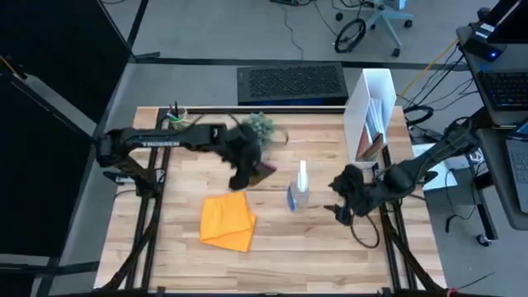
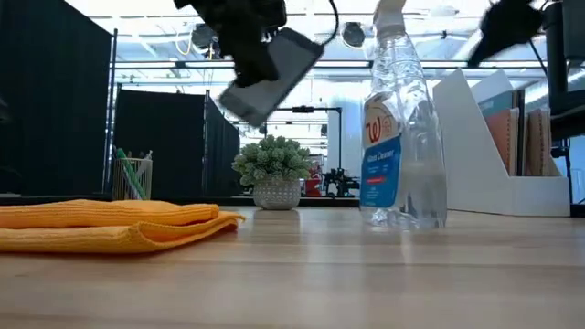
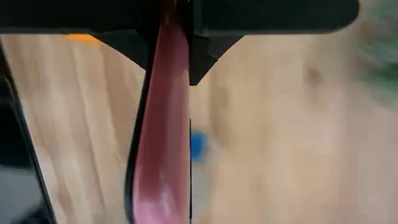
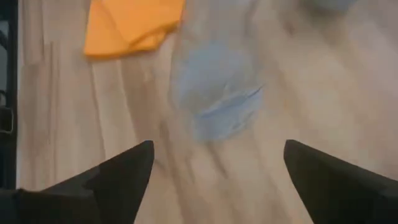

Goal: Apply microfiber cloth
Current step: Spray the pink cellphone using the transparent spray bottle

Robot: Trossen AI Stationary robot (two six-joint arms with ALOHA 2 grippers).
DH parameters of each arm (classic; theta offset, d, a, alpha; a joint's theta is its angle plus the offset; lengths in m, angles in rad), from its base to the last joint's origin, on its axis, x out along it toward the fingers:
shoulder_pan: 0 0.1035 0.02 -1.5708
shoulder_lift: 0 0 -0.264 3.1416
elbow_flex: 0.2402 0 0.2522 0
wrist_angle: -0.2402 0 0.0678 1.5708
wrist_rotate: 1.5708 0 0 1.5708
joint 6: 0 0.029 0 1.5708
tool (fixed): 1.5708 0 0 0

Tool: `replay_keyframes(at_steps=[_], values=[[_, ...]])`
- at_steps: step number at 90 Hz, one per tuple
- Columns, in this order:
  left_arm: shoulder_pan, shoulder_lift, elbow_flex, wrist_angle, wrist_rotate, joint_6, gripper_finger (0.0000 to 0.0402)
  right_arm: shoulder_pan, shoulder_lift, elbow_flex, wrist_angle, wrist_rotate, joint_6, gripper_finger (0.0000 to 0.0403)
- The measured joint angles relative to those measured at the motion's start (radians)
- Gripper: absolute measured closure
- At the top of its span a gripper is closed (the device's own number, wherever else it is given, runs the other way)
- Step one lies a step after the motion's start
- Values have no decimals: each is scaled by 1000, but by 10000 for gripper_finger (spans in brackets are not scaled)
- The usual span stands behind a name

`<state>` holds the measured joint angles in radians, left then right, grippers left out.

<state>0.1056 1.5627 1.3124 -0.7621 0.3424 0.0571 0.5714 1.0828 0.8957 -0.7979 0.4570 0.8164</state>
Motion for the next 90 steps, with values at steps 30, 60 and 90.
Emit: replay_keyframes(at_steps=[30,60,90], values=[[-292,149,-63,175,-71,-153,388,116,1,-174,294,19,116,62],[-336,378,20,453,-107,-185,388,134,0,-174,295,41,110,62],[-337,462,26,491,-98,-192,365,168,71,-174,337,101,103,62]])
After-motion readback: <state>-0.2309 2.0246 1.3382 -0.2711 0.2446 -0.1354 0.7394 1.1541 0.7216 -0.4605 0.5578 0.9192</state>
